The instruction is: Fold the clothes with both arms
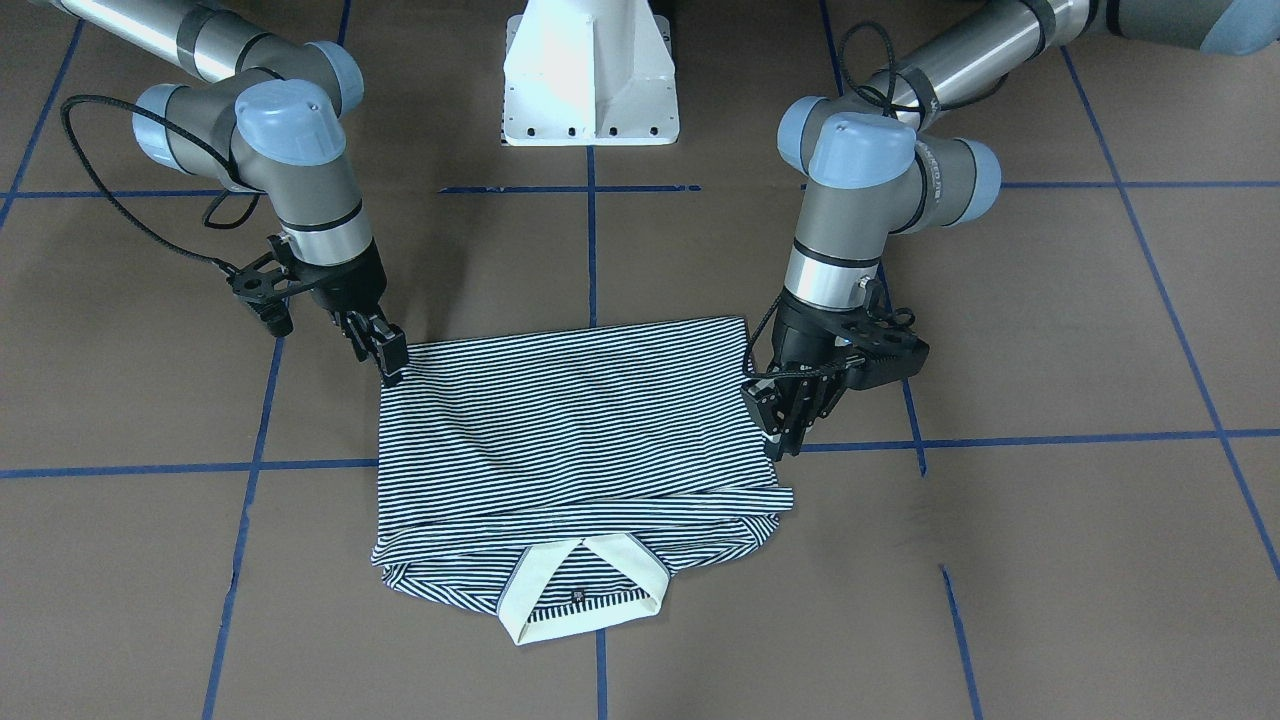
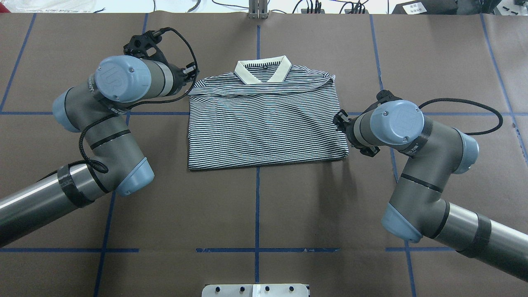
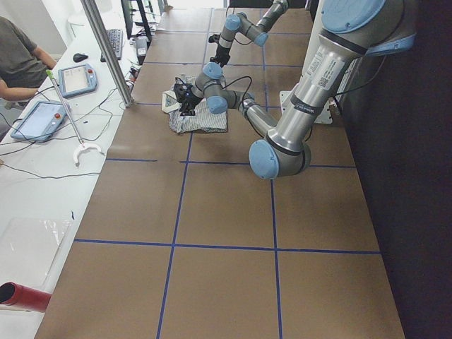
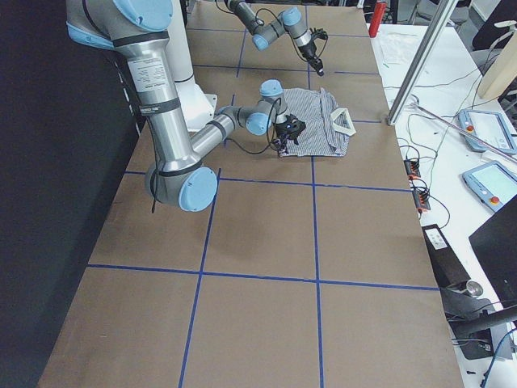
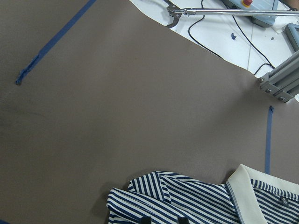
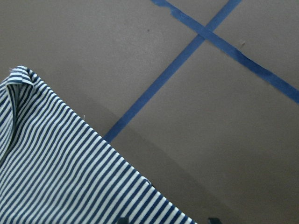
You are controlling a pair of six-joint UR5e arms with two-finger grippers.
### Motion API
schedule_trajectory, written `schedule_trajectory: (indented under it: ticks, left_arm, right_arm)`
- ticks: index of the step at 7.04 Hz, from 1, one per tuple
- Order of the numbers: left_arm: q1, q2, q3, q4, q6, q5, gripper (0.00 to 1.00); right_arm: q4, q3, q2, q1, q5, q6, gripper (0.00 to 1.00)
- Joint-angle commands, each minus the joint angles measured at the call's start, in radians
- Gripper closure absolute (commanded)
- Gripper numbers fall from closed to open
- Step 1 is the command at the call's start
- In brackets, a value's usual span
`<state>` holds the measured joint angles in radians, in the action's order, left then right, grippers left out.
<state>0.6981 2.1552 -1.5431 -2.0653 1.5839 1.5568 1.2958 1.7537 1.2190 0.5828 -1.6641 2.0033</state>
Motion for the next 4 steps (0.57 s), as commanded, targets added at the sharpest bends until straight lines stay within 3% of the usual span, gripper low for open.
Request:
schedule_trajectory:
  ticks: [1,4]
  left_arm:
    - [0.000,-0.001,0.000,0.002,-0.001,-0.001,0.68]
    - [-0.002,-0.008,0.000,0.002,0.001,-0.003,0.69]
  right_arm:
    - [0.002,-0.006,0.007,-0.044,0.042,0.009,0.33]
    - [0.004,-0.016,0.008,-0.060,0.046,0.008,0.33]
